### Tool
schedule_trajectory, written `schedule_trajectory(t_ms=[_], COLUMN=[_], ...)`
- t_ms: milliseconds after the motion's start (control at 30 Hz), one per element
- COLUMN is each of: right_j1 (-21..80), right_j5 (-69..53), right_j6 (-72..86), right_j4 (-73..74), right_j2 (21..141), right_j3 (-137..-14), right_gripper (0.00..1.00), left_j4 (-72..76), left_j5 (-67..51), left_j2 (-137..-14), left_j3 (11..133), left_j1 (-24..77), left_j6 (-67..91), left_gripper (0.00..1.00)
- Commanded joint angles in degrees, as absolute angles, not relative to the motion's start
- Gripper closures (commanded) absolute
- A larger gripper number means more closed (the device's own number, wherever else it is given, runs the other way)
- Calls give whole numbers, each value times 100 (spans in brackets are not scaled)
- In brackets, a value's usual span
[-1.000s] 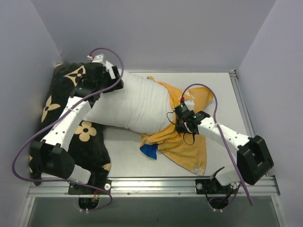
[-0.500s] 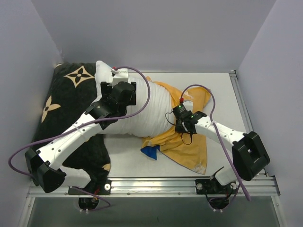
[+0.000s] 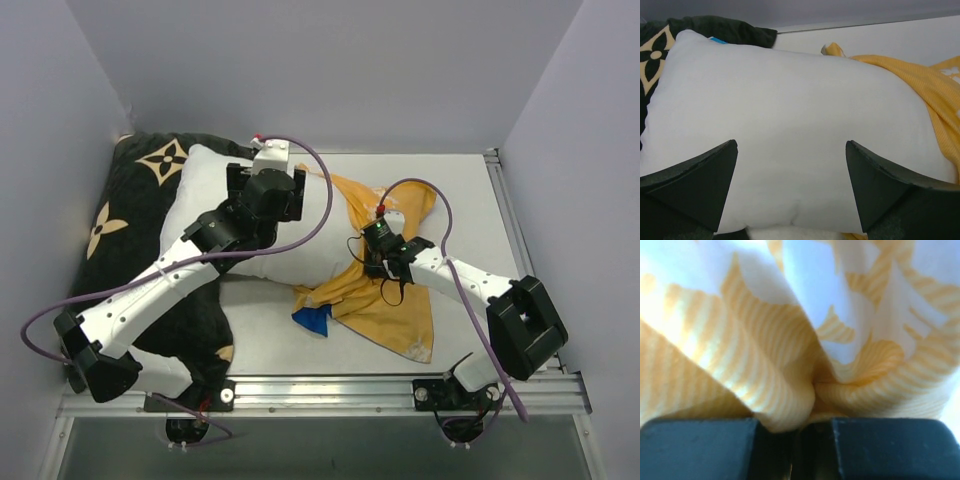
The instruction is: Remove the pillowcase from the pillow
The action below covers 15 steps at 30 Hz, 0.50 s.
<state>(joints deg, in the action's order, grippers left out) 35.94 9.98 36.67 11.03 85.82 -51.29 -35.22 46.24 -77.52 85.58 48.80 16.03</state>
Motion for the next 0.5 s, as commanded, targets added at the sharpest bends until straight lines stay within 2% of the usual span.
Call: schedule_trajectory(t_ms=[0, 100, 267, 333, 467], right_j1=[3718, 3718, 3718, 3718, 3718], right_j5=[378, 352, 343, 334, 290], right_j6=[3946, 3964, 3955, 3946, 3929], right_j4=[853, 782, 738, 712, 695], right_j2=[8895, 8886, 8877, 8877, 8921], right_j3=[-4869, -4781, -4720, -4720, -4746], right_gripper=[100, 100, 100, 100, 100], left_j4=[-3393, -3620, -4077, -4288, -4456], left_j5=[4274, 3161, 2199, 1542, 1073], left_j2=[-8136, -8725, -9543, -9992, -10642], left_j3=[8920, 9324, 9737, 9896, 9906], left_j1=[4764, 4185, 3500, 3367, 3340], left_j6=[1416, 1415, 1240, 1082, 888], left_gripper=[3, 2, 3, 3, 2])
